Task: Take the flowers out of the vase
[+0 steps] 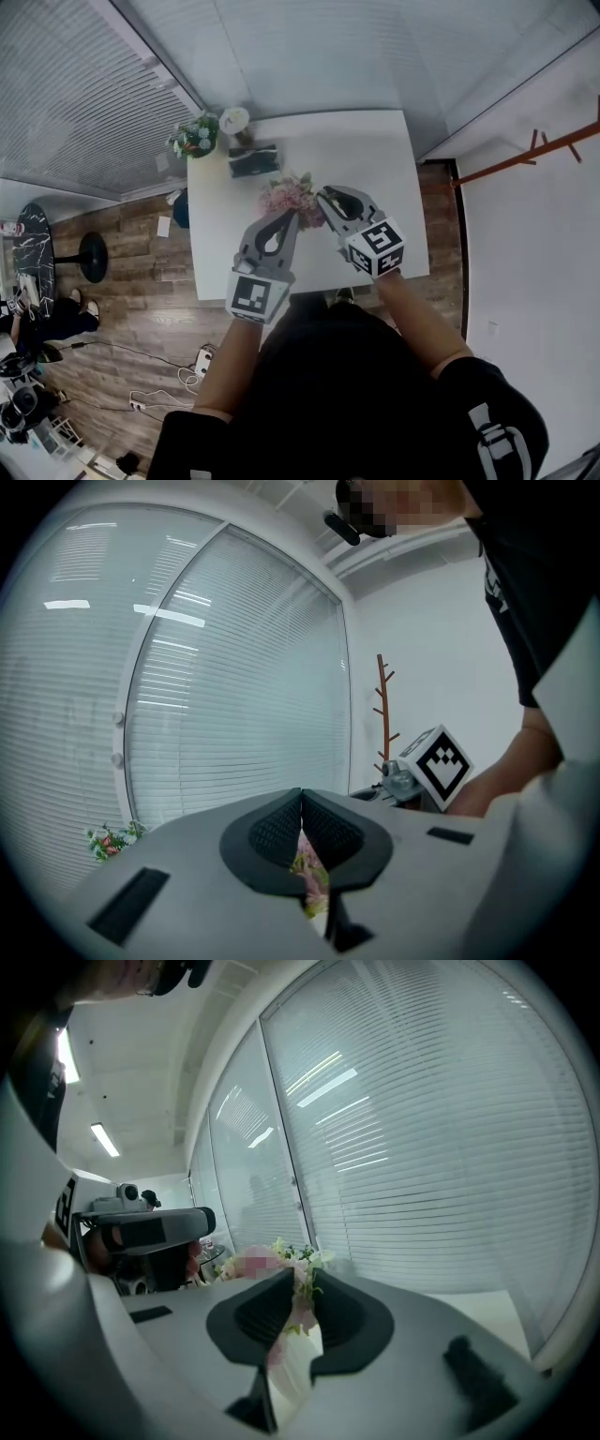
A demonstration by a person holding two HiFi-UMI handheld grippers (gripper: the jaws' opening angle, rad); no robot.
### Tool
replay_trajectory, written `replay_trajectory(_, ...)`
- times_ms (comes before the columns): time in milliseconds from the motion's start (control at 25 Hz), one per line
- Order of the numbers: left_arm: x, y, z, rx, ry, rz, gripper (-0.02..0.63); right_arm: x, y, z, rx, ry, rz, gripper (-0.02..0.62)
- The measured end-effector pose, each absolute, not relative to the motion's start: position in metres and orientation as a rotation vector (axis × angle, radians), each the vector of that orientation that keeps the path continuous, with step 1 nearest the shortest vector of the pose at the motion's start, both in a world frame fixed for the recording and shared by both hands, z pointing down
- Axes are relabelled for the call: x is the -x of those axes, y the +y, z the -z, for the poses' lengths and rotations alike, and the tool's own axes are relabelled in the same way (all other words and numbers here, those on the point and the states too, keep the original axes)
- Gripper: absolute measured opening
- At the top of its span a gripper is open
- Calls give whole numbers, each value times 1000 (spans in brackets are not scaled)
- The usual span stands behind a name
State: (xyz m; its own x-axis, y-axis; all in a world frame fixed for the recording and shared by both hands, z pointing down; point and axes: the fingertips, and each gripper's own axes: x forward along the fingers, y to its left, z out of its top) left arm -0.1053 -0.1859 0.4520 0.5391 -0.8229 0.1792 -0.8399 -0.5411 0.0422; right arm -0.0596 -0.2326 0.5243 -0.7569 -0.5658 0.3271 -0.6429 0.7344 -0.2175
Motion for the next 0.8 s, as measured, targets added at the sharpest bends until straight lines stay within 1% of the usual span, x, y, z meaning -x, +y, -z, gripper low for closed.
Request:
replay_trajectory(40, 106, -186, -453, -2642, -1438, -206, 12, 60, -233, -524, -955, -2698, -461, 58)
replay_trajectory(160, 107, -185, -455, -2639, -1442, -213, 12, 62, -231, -521, -935, -2719, -448, 40)
replay_trajectory(480, 115, -180, -453, -2627, -1479, -238, 12, 67, -226, -503, -914, -2766, -402, 37)
replay_trajectory(800, 125, -173, -433, -2617, -1552, -219, 12, 74, -222, -474, -902, -2830, -361, 35)
